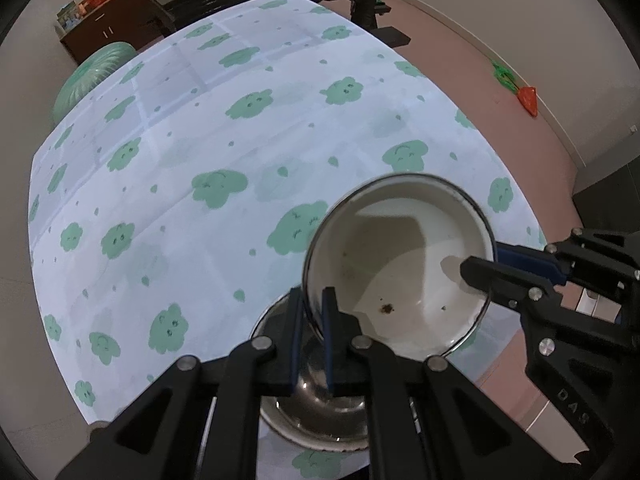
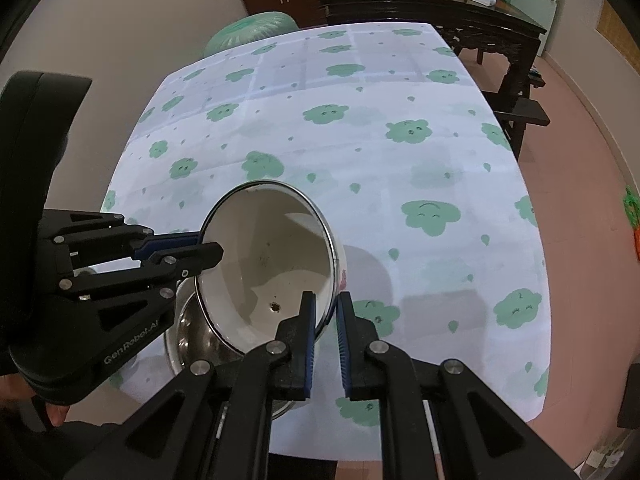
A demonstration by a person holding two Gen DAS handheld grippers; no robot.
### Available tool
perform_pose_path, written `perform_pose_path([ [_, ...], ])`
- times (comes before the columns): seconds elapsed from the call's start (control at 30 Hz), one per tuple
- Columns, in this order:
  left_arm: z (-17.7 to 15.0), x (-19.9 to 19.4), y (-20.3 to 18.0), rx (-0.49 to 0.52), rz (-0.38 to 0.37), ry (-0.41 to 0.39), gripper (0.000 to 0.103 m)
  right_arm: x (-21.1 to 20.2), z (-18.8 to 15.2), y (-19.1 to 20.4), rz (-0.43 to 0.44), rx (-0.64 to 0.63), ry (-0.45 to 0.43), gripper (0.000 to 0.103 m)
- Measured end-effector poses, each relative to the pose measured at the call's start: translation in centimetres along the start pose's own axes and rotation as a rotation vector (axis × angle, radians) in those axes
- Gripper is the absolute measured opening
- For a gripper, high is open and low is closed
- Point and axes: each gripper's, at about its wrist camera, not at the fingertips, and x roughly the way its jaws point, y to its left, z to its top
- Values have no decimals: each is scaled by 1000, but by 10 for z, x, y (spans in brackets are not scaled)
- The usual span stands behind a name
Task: Organize plates and bowls
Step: 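Lift the white enamel bowl with both tools over the steel bowl stack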
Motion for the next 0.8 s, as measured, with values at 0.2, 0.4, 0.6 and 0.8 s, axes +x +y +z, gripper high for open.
perform_pose_path([
  [0.2,-20,-4,5,-5,0,8,6,-1,-11,15,8,-24,21,12],
  [0.4,-34,-5,9,-13,6,16,6,1,-20,28,11,-35,35,12],
  [0.6,-47,-4,13,-12,11,26,6,3,-28,39,12,-47,54,12],
  [0.8,-59,-2,14,-7,15,44,6,10,-41,49,15,-58,92,13],
])
